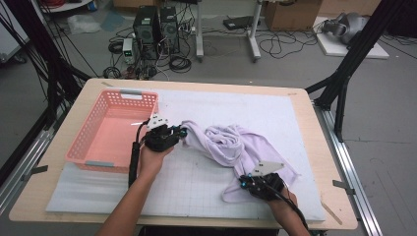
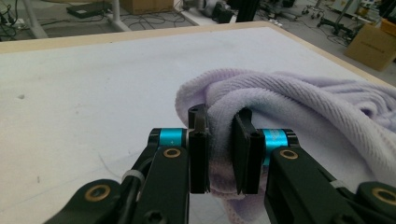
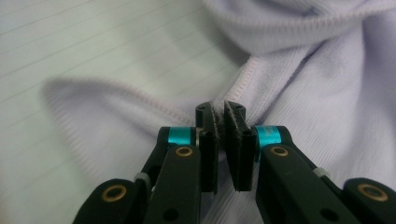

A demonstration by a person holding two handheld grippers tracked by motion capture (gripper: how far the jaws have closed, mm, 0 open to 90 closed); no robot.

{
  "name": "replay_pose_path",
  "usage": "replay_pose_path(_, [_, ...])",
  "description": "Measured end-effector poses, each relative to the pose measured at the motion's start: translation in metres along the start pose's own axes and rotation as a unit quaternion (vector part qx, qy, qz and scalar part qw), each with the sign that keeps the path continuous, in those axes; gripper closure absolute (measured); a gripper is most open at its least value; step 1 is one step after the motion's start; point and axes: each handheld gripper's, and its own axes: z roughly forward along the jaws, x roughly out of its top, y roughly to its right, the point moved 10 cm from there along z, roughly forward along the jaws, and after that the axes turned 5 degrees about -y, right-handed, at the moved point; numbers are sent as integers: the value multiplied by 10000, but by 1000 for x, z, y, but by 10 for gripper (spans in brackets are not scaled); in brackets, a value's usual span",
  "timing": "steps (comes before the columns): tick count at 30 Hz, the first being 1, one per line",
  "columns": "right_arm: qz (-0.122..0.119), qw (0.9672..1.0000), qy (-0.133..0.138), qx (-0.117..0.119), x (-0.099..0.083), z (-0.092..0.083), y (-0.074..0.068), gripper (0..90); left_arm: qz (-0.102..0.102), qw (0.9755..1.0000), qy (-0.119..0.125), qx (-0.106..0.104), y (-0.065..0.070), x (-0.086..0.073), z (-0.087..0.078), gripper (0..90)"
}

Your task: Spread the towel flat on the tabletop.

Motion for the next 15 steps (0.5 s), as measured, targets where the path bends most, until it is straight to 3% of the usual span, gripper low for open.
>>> replay_pose_path(5, [-207,9987,-29,468,-25,-28,-18,843,-158,9997,125,139,-7,3,-1,780])
replay_pose_path(9, [-284,9969,-24,738,-38,-49,-26,826,-161,9994,200,213,-7,6,-3,780])
replay_pose_path(12, [-32,9967,450,669,-25,-62,-17,619,-159,9996,168,187,-6,5,-3,779])
replay_pose_path(15, [156,9963,835,134,-8,-68,8,517,-143,9997,115,159,-4,3,-2,776])
